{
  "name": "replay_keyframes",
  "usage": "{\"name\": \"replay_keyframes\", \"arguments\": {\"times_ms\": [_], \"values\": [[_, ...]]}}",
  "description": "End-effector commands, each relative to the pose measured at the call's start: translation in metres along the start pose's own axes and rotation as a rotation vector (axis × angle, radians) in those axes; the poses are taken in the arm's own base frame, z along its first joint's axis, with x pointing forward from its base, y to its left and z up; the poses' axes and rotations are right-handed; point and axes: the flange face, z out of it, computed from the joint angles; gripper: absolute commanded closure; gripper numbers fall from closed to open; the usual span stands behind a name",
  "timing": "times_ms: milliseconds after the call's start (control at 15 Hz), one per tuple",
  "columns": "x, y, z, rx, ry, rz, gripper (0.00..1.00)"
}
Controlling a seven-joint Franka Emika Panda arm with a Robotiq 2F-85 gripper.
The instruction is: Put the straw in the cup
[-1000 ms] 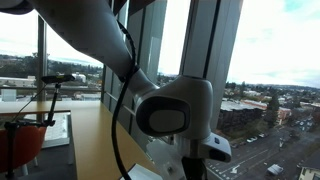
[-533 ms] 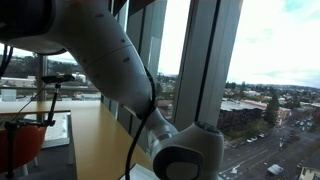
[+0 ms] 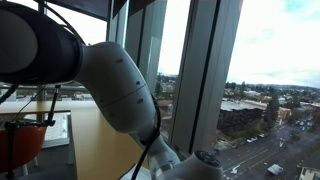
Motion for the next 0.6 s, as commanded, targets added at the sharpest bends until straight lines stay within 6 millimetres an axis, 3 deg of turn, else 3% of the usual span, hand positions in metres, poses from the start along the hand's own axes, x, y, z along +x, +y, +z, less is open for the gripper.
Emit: {"name": "replay_keyframes", "arguments": {"times_ms": [0, 333, 533], "values": [[0.012, -0.006, 0.029, -0.006, 0.023, -0.012, 0.0], [0.004, -0.03, 0.062, -0.01, 0.002, -0.007, 0.0], [-0.014, -0.032, 0.072, -0.005, -0.021, 0.026, 0.0]]}}
